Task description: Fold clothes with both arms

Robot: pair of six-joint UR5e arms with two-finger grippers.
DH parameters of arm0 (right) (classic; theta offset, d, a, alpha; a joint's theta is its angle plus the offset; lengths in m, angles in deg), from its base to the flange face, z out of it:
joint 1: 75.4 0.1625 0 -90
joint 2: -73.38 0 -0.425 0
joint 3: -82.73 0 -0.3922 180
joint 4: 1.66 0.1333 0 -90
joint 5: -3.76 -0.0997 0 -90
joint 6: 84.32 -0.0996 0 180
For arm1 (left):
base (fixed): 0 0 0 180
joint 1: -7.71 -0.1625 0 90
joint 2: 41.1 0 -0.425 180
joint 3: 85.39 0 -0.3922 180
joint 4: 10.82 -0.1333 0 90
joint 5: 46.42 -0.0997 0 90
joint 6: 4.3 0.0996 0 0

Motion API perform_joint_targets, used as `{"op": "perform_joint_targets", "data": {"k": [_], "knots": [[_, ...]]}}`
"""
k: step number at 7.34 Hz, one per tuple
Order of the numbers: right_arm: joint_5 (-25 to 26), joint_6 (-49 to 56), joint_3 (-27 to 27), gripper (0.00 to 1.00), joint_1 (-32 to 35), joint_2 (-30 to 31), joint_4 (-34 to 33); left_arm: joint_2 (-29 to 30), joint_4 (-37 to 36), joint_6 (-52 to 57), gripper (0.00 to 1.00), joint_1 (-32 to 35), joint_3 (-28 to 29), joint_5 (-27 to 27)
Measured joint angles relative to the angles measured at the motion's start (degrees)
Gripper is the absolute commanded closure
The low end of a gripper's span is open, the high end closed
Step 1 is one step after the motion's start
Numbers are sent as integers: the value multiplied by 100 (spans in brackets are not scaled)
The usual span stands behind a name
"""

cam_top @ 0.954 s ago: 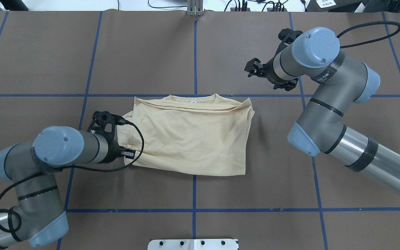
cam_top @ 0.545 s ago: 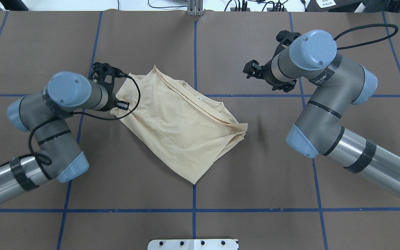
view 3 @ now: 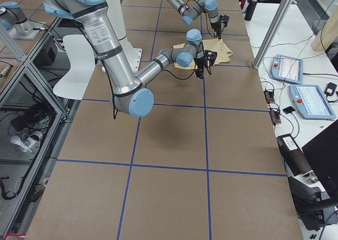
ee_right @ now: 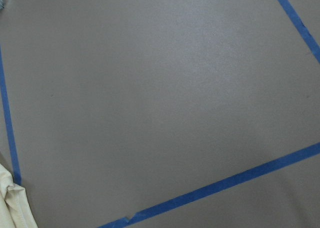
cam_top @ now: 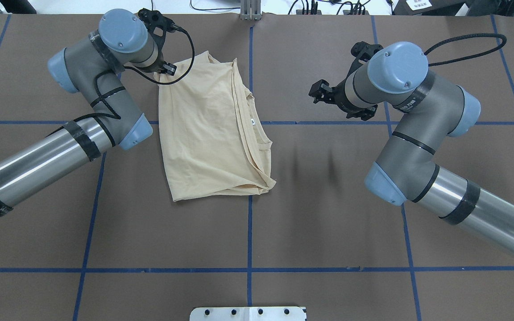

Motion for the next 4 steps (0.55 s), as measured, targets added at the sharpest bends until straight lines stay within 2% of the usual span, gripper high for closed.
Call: {"op": "perform_joint_targets", "data": {"k": [1,2,4], "knots": [[3,-5,11,0,-10,-21,-3,39,191,275,0,107,61,122],[45,-28,62,0,-42,-106,-13,-32,297,439,0,224,-62,526],[267,-264,612,0,-253,-729,-39,-657,335,468,0,337,-1033,1278]]}}
